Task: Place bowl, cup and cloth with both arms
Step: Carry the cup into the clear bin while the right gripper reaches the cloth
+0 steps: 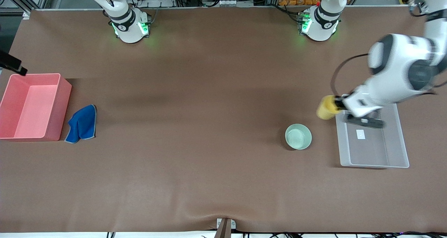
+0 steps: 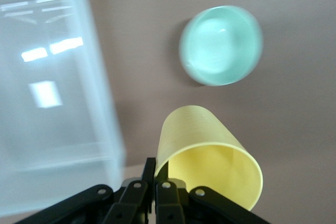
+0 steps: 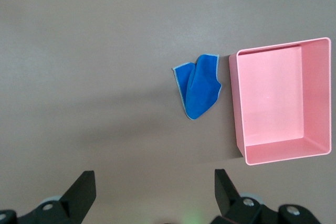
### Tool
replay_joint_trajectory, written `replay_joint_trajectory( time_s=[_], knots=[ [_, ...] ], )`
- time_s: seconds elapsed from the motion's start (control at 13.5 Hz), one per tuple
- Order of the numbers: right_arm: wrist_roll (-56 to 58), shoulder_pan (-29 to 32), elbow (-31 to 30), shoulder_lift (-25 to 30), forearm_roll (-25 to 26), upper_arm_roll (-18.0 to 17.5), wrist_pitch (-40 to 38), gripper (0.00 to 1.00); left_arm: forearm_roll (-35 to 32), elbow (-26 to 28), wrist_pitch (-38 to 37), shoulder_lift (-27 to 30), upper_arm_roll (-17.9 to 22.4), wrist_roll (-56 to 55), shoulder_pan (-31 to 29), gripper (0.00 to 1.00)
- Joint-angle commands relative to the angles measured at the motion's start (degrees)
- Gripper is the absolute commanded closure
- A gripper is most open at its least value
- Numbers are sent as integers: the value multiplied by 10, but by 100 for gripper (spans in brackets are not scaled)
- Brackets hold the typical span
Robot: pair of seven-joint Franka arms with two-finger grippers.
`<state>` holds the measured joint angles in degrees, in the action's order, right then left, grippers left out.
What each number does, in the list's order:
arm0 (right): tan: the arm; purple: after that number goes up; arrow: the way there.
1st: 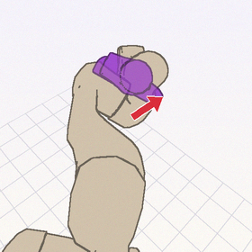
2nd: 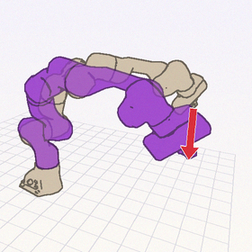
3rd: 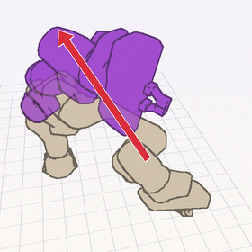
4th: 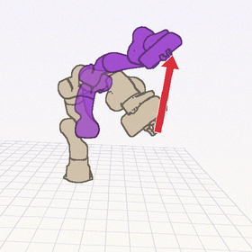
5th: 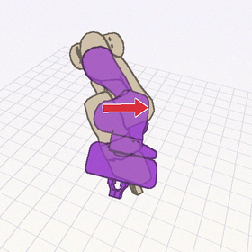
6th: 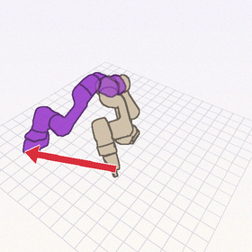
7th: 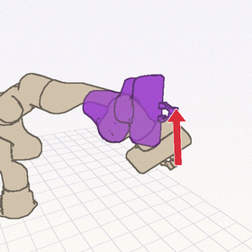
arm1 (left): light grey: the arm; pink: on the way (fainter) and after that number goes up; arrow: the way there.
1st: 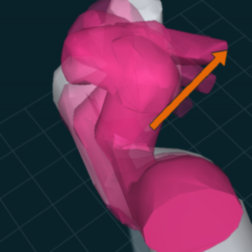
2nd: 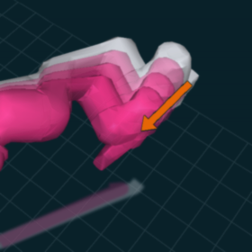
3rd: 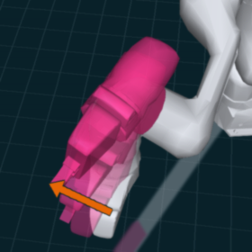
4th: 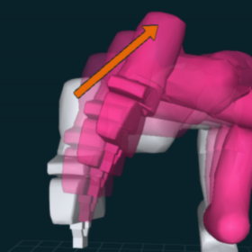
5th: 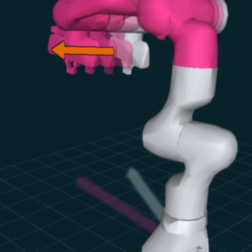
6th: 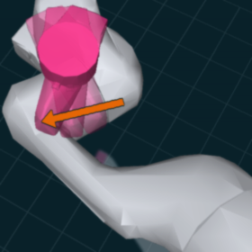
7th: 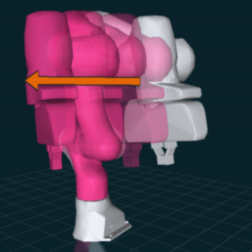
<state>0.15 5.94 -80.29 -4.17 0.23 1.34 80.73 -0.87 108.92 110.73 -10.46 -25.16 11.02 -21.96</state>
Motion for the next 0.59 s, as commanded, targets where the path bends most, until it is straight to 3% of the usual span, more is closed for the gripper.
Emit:
replay_joint_trajectory(
  time_s=[0.0, 0.3, 0.52],
  knots=[
    [5, 2, 13, -44, 3, -2, 12, 0, -19, -7, -1, -33, -9, 104, -83, 100],
    [5, -15, 12, -122, 5, -3, 93, 0, -99, -5, 61, -91, -9, 109, -125, 100],
    [5, -36, 14, -181, 69, -2, 136, 0, -106, -6, 98, -140, -9, 109, -127, 100]
  ],
)
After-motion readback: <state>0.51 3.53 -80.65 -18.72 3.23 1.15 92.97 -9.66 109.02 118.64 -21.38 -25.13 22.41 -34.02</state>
